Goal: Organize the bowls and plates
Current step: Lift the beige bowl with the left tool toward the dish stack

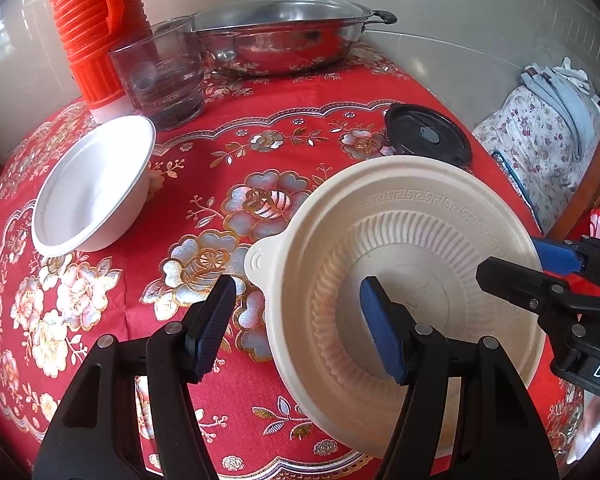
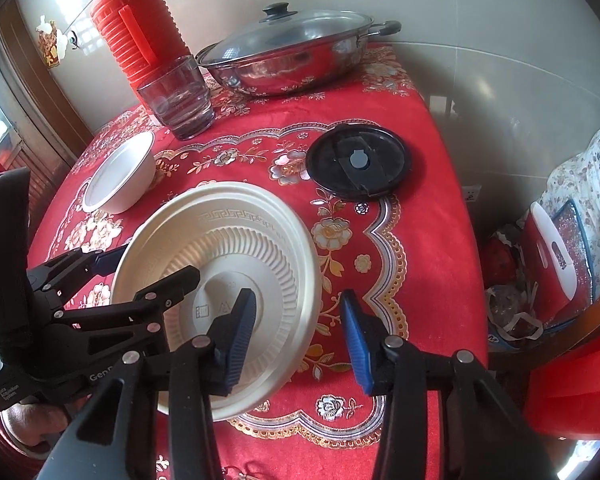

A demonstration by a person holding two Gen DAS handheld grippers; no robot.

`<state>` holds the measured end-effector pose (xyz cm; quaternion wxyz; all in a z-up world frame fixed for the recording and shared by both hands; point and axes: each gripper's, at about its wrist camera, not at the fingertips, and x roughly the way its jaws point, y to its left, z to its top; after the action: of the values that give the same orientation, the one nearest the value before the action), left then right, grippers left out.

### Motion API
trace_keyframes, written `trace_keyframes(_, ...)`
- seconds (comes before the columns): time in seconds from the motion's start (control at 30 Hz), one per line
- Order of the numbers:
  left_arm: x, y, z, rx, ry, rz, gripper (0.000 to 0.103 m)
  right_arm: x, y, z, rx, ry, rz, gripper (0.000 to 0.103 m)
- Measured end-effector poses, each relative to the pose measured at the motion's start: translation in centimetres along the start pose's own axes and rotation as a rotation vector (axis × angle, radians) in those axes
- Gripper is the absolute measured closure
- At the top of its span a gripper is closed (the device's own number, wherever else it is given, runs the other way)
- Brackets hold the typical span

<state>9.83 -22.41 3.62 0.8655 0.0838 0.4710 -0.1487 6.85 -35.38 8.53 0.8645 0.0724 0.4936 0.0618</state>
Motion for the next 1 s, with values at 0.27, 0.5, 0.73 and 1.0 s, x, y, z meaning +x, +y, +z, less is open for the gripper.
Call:
trace_keyframes(0.27, 0.6, -0.1, -0.1, 0.002, 0.024, -0.008, 0.058, 0.2, 0.2, -0.3, -0.020, 0.011, 0.002, 0.066)
trace_keyframes(0.5, 0.1, -0.4, -0.1, 0.010, 0.026, -0.017, 0.072, -0.5, 1.3, -0.3, -0.054, -0.008, -0.017, 0.068)
trace_keyframes(0.73, -1.0, 0.6, -0.3, 0.005, 0.019, -0.010, 0.072, -0.9, 3.8, -0.6, -0.137, -0.030, -0.121, 0.067)
trace_keyframes(1.0, -3.7, 3.2, -1.6, -0.033, 0.002, 0.001, 0.072, -2.0, 6.4, -0.5, -0.173, -0.052, -0.080, 0.066)
